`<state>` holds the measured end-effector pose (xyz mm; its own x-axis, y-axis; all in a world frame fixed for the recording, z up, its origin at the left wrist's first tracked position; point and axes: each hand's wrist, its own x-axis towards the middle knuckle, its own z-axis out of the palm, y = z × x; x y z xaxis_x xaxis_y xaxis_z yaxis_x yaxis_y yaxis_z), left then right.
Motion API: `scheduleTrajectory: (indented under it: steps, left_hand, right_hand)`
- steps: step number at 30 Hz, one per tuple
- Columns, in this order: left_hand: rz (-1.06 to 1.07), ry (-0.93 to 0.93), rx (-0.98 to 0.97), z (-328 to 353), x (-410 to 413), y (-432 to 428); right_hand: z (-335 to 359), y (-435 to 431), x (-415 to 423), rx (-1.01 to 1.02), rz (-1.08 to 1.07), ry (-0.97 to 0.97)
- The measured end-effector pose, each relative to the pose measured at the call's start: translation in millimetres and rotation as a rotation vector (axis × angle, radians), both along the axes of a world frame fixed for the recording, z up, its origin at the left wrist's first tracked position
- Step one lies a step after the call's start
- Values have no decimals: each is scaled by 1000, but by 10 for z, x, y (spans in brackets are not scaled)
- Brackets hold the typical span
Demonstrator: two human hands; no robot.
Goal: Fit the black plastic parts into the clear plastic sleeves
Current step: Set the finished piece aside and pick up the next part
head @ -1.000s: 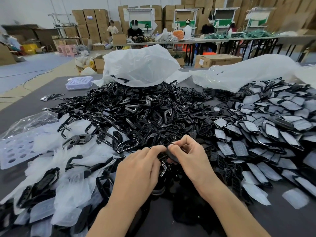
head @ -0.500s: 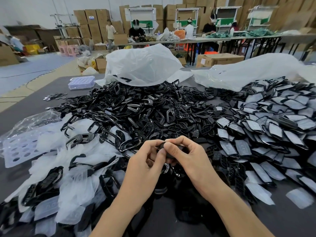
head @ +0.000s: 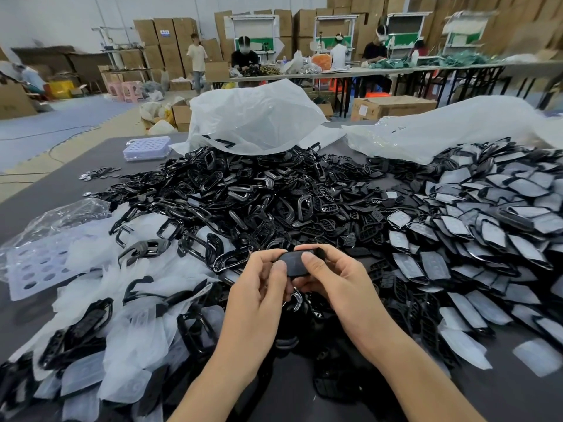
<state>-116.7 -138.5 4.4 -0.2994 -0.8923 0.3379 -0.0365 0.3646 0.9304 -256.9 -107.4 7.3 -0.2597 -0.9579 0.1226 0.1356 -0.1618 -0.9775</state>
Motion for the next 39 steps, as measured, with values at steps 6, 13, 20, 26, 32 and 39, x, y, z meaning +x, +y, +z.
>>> scheduleTrajectory:
  steps: [6, 13, 20, 26, 32, 39]
  left_hand:
    - [43, -83, -109, -92, 20, -91]
    - [78, -180, -108, -155, 58, -107]
    - [45, -116, -112, -71, 43, -90]
    - [26, -197, -123, -171, 28, -145]
    - [20, -282, -195, -233, 52, -173]
    - [61, -230, -176, -243, 66, -180]
  right_hand:
    - [-5, -5, -16, -1, -11, 95]
    - [-58, 7, -24, 24, -31, 282]
    - [-47, 26, -23, -7, 17, 335]
    - [-56, 16, -44, -4, 1, 369]
    - [-66, 39, -60, -2, 17, 464]
    - [5, 92, -99, 13, -45, 481]
